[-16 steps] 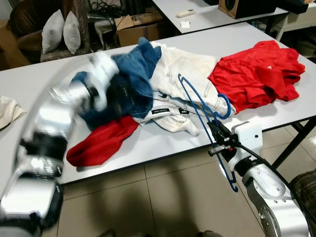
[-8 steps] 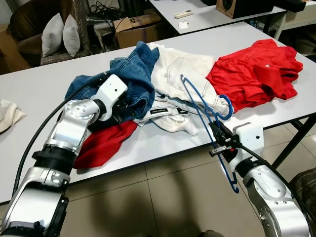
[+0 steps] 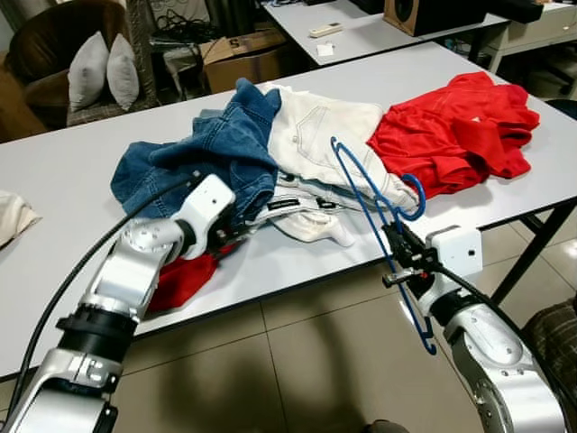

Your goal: Hang hanger

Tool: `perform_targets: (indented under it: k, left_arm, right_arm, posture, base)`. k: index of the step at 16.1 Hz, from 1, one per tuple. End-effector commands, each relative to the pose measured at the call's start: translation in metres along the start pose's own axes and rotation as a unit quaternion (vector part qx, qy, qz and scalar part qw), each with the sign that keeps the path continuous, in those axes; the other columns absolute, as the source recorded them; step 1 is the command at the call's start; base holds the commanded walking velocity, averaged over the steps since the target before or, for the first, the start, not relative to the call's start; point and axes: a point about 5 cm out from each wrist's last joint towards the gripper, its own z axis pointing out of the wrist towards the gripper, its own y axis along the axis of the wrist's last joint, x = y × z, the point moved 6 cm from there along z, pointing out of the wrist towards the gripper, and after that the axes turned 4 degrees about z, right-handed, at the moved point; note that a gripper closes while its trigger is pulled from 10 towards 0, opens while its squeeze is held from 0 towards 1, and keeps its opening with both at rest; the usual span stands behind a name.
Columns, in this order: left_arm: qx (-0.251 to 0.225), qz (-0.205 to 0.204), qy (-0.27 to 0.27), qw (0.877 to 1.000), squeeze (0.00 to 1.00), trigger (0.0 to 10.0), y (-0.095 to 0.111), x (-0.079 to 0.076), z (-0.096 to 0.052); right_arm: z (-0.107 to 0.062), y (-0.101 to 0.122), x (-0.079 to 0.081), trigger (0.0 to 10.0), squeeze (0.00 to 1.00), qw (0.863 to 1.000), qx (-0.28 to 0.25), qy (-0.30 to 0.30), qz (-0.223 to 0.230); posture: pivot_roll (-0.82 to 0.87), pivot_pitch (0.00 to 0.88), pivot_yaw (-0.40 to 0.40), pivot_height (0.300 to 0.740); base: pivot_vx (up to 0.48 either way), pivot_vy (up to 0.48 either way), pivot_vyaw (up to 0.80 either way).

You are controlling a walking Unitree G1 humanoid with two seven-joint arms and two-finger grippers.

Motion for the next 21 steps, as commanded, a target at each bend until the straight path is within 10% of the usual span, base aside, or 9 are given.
perform_targets:
  k: [1,6,14,16,21]
  left_arm:
    - [0.004,-0.002,0.042,0.999,1.00,10.0,-0.002,0.014,-0.004]
    - [-0.024,-0.105,0.049,0.993,1.00,10.0,-0.008,0.001,0.003]
    - [-0.046,-0.141,0.116,0.982,1.00,10.0,-0.015,0.014,0.004]
    - [-0.078,-0.163,0.078,0.980,0.00,10.0,-0.006,0.000,0.006]
    - [-0.081,-0.182,0.066,0.978,0.00,10.0,-0.011,-0.009,0.009]
  right_arm:
    - [0.001,0.006,0.004,10.0,0.00,1.000,-0.014,0.008,-0.003]
    - [0.003,0.007,0.004,10.0,0.00,1.000,-0.013,0.013,-0.006]
    - [0.002,0.005,0.006,10.0,0.00,1.000,-0.010,0.020,-0.010]
    - [0.004,0.004,0.009,10.0,0.00,1.000,-0.009,0.027,-0.012]
    - [0.004,0.005,0.009,10.0,0.00,0.999,-0.009,0.029,-0.012]
  posture:
    - [-0.12,0.000,0.151,0.740]
    - [-0.13,0.000,0.145,0.740]
    - [-0.13,0.000,0.132,0.740]
    - [-0.13,0.000,0.129,0.740]
    - [-0.13,0.000,0.127,0.740]
  base:
    - [0.000,0.000,0.00]
    - [0.000,0.000,0.00]
    - [0.000,0.000,0.00]
    - [0.000,0.000,0.00]
    - [0.000,0.000,0.00]
